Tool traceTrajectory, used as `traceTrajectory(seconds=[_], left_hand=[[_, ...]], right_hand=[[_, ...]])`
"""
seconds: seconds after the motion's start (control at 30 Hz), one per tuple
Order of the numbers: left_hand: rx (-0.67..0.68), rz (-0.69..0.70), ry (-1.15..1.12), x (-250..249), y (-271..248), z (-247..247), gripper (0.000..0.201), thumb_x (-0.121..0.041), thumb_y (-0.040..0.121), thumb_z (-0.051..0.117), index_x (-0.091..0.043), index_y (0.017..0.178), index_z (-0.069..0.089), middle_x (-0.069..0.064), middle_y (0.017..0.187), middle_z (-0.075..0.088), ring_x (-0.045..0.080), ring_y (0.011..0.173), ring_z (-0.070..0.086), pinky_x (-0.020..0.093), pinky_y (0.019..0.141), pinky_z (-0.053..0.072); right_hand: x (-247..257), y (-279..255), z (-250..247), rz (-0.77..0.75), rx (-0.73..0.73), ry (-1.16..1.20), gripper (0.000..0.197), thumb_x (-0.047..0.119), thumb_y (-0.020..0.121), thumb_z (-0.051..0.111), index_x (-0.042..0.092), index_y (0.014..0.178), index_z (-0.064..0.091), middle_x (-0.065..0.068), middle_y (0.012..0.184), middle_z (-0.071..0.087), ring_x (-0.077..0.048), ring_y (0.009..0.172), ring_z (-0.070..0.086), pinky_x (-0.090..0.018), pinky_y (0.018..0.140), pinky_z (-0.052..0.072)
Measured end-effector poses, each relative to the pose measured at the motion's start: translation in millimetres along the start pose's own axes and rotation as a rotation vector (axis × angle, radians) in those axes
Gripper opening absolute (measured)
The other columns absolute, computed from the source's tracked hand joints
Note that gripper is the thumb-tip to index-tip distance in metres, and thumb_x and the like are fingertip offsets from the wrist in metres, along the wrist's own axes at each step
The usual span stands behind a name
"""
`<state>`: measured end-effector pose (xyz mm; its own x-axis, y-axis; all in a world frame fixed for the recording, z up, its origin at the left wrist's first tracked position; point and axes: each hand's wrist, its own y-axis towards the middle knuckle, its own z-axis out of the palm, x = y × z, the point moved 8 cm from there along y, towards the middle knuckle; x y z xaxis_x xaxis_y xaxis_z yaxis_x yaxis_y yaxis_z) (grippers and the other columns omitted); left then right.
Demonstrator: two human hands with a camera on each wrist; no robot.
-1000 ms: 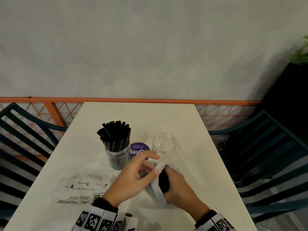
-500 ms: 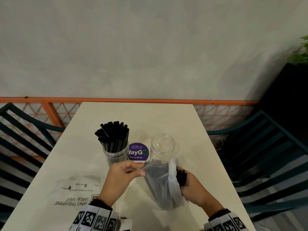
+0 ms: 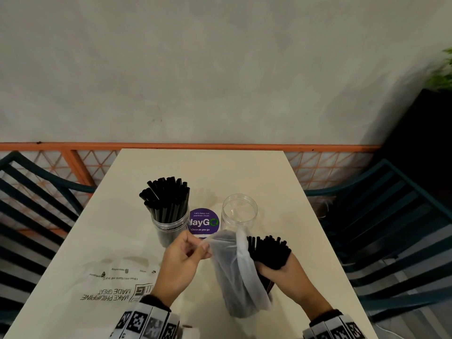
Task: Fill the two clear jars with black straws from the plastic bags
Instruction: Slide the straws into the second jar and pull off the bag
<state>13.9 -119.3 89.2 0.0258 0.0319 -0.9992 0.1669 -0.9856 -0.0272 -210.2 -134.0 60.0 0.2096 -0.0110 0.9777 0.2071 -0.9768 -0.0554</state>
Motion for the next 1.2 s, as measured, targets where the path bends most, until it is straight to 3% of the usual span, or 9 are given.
traceTrajectory(seconds=[0.1,0.2,0.3,0.43,0.6,0.77,0.9,1.1,1.2], left_hand=[[0.185,-0.008,0.01,2,-5,8,0.015,0.006,0.084,0.057,-0.005,0.092,0.054,0.005,0.089,0.068,0.015,0.082,0.067,0.032,0.082,0.053],[0.365,-0.027,0.068,4,-12,20,0.053,0.001,0.075,0.07,-0.02,0.12,0.053,0.001,0.113,0.062,0.021,0.099,0.065,0.028,0.086,0.053],[0.213,0.011,0.125,0,-7,16,0.034,-0.016,0.058,0.083,-0.012,0.089,0.07,0.013,0.085,0.071,0.02,0.08,0.067,0.03,0.074,0.055],[-0.022,0.118,0.184,-6,-5,11,0.033,-0.007,0.066,0.078,0.002,0.052,0.049,-0.001,0.047,0.042,0.004,0.05,0.036,0.013,0.05,0.035],[0.013,0.197,0.258,-10,-4,17,0.03,-0.006,0.076,0.07,0.008,0.06,0.05,0.002,0.052,0.049,0.004,0.051,0.046,0.01,0.053,0.036],[0.226,0.042,0.145,4,-1,29,0.015,-0.003,0.085,0.058,-0.006,0.071,0.062,-0.003,0.06,0.068,0.008,0.064,0.065,0.024,0.072,0.054],[0.195,-0.051,0.096,9,5,17,0.008,-0.007,0.085,0.06,0.001,0.087,0.062,0.01,0.077,0.07,0.02,0.074,0.068,0.03,0.078,0.057],[0.362,0.007,0.119,-6,0,22,0.041,-0.013,0.073,0.074,-0.028,0.107,0.058,-0.003,0.105,0.068,0.015,0.091,0.069,0.031,0.083,0.054],[0.232,0.085,0.175,-11,4,23,0.017,-0.005,0.073,0.072,-0.022,0.074,0.069,0.005,0.079,0.071,0.012,0.074,0.064,0.031,0.072,0.054]], right_hand=[[-5,-3,4,0.032,0.082,0.016,0.033,0.015,0.074,0.074,0.025,0.105,0.07,0.003,0.104,0.074,-0.009,0.101,0.066,-0.022,0.085,0.053],[-9,-3,13,0.064,0.143,0.011,0.038,0.017,0.069,0.078,0.027,0.104,0.066,0.004,0.105,0.072,-0.007,0.102,0.066,-0.018,0.082,0.051],[-5,0,20,0.04,0.13,-0.011,0.056,0.032,0.058,0.081,0.019,0.108,0.061,0.002,0.104,0.07,-0.009,0.1,0.065,-0.022,0.082,0.05],[0,4,26,-0.003,0.115,0.026,0.062,0.031,0.057,0.083,0.014,0.111,0.058,0.0,0.105,0.069,-0.012,0.099,0.065,-0.023,0.081,0.05],[6,4,21,-0.028,0.055,0.053,0.059,0.029,0.054,0.082,0.017,0.107,0.058,0.003,0.101,0.069,-0.01,0.097,0.066,-0.022,0.078,0.052],[0,4,16,-0.034,-0.024,0.054,0.046,0.02,0.055,0.083,0.013,0.096,0.064,0.008,0.086,0.073,-0.007,0.085,0.068,-0.017,0.069,0.051],[1,8,4,-0.044,-0.133,0.039,0.019,-0.001,0.067,0.078,0.004,0.083,0.07,0.003,0.074,0.074,-0.006,0.074,0.069,-0.016,0.064,0.051],[-2,13,16,0.027,0.074,0.034,0.054,0.026,0.058,0.082,0.015,0.108,0.065,-0.002,0.105,0.072,-0.012,0.1,0.067,-0.025,0.084,0.054],[2,13,22,0.012,0.082,0.039,0.061,0.029,0.052,0.083,0.018,0.108,0.062,0.002,0.102,0.072,-0.008,0.098,0.066,-0.021,0.08,0.053]])
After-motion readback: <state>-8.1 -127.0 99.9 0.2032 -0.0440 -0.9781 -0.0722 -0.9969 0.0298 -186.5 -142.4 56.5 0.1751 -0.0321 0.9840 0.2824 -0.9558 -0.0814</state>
